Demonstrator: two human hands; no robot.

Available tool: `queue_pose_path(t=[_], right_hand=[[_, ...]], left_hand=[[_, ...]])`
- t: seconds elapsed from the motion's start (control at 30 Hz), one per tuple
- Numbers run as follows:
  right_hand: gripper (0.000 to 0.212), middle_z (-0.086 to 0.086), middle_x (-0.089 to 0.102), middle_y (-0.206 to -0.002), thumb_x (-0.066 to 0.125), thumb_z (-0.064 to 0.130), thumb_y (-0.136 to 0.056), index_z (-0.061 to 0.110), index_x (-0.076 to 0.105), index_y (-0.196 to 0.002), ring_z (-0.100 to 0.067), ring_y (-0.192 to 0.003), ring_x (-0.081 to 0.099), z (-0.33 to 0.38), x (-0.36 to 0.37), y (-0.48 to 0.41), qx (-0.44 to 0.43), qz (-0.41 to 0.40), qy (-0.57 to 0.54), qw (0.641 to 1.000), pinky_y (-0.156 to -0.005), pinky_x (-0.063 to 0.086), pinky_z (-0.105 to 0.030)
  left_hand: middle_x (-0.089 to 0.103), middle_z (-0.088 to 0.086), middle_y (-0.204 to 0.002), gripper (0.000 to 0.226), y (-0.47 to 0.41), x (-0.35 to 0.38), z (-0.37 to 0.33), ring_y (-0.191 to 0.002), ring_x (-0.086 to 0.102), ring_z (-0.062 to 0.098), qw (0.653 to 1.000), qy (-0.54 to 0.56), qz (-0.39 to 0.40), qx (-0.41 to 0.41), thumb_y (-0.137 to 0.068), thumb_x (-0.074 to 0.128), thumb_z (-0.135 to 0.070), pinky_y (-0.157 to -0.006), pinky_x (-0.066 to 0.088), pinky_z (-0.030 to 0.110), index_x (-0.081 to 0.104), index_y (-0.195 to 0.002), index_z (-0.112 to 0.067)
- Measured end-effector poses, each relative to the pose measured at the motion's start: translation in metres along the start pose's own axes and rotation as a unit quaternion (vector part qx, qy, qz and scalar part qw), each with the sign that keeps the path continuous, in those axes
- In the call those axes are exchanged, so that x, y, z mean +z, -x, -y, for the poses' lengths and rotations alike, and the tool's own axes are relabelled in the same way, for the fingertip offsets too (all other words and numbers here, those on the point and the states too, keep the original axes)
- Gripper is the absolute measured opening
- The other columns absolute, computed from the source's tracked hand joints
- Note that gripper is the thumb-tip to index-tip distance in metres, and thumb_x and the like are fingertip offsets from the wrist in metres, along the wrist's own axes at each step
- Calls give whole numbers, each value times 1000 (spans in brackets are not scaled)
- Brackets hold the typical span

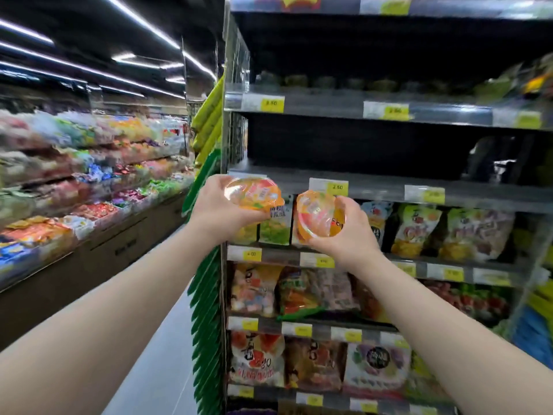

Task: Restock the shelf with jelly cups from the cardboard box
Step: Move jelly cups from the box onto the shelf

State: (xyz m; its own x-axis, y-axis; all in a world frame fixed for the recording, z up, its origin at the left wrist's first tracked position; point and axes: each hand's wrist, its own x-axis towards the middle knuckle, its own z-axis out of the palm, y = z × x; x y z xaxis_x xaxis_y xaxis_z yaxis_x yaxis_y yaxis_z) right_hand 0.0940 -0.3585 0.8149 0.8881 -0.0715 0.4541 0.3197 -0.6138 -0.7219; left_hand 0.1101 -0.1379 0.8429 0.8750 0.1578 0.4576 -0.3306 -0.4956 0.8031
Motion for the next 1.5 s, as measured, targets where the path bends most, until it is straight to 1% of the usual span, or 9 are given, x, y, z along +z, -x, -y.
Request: queue_pose_path(t=[0.17, 0.33, 0.63, 0.8, 0.97, 1.07, 1.27, 1.4, 1.5], right_hand=[[99, 2, 41, -135, 83, 28, -70, 21, 23, -148, -8, -107, 41, 25, -9, -38, -30, -25, -60, 997, -87, 37, -24], [94, 12, 46, -120, 85, 32, -67, 20, 32, -144, -7, -108, 47, 39, -2, -80, -84, -63, -92, 990, -88, 39, -20], [89, 22, 43, -107, 85, 34, -69, 19, 33, -141, 12, -89, 48, 93, -11, -173, -185, -163, -107, 963, -68, 37, 4], [58, 23, 46, -93, 81, 37, -72, 27, 43, -113, 4, -84, 51, 110, -20, -225, -206, -159, -54, 964, -61, 41, -7], [54, 19, 46, -90, 79, 44, -72, 25, 46, -110, -2, -81, 49, 126, -31, -279, -196, -130, 7, 972, -68, 46, -18], [58, 7, 51, -99, 78, 47, -72, 22, 46, -113, -11, -90, 52, 138, -23, -310, -170, -86, 34, 981, -78, 52, -29], [65, -2, 55, -106, 75, 56, -72, 15, 48, -116, -19, -95, 54, 145, 0, -351, -118, -16, 97, 988, -80, 50, -33], [71, -8, 56, -122, 64, 60, -81, 12, 46, -130, -25, -110, 55, 143, 4, -366, -116, 3, 195, 974, -88, 50, -36], [69, -9, 53, -132, 55, 60, -87, 13, 43, -137, -27, -117, 53, 144, 7, -376, -133, 10, 282, 950, -91, 48, -37]], left_hand=[[47, 2, -139, 100, -26, -16, -22, -124, 47, 21, 999, 34, -38, 4, -58, 90, -34, -106, 40, 37, 38, -141, -16], [48, 4, -139, 110, -69, -19, -18, -122, 51, 23, 995, 84, -44, 12, -53, 93, -34, -105, 43, 43, 35, -144, -16], [49, 0, -130, 101, -170, -28, -54, -114, 53, 17, 972, 164, -124, 115, -60, 89, -32, -93, 46, 28, 33, -143, -24], [50, -2, -120, 88, -215, -23, -67, -100, 55, 10, 959, 201, -134, 146, -64, 88, -30, -63, 43, 10, 34, -134, -27], [52, 1, -121, 88, -251, -23, -76, -101, 57, 12, 951, 202, -159, 170, -62, 88, -33, -66, 41, 12, 34, -132, -27], [52, 2, -120, 88, -266, -24, -79, -104, 57, 15, 950, 191, -177, 173, -61, 89, -34, -70, 42, 15, 34, -131, -26], [51, 0, -115, 83, -282, -24, -82, -97, 55, 9, 954, 160, -189, 170, -63, 88, -33, -67, 41, 17, 33, -125, -26], [54, -1, -111, 81, -286, -19, -81, -91, 56, 4, 956, 144, -180, 184, -63, 88, -28, -66, 41, 15, 34, -124, -24], [54, 1, -115, 81, -288, -16, -81, -97, 57, 11, 956, 146, -174, 185, -62, 88, -32, -71, 46, 20, 33, -121, -28]])
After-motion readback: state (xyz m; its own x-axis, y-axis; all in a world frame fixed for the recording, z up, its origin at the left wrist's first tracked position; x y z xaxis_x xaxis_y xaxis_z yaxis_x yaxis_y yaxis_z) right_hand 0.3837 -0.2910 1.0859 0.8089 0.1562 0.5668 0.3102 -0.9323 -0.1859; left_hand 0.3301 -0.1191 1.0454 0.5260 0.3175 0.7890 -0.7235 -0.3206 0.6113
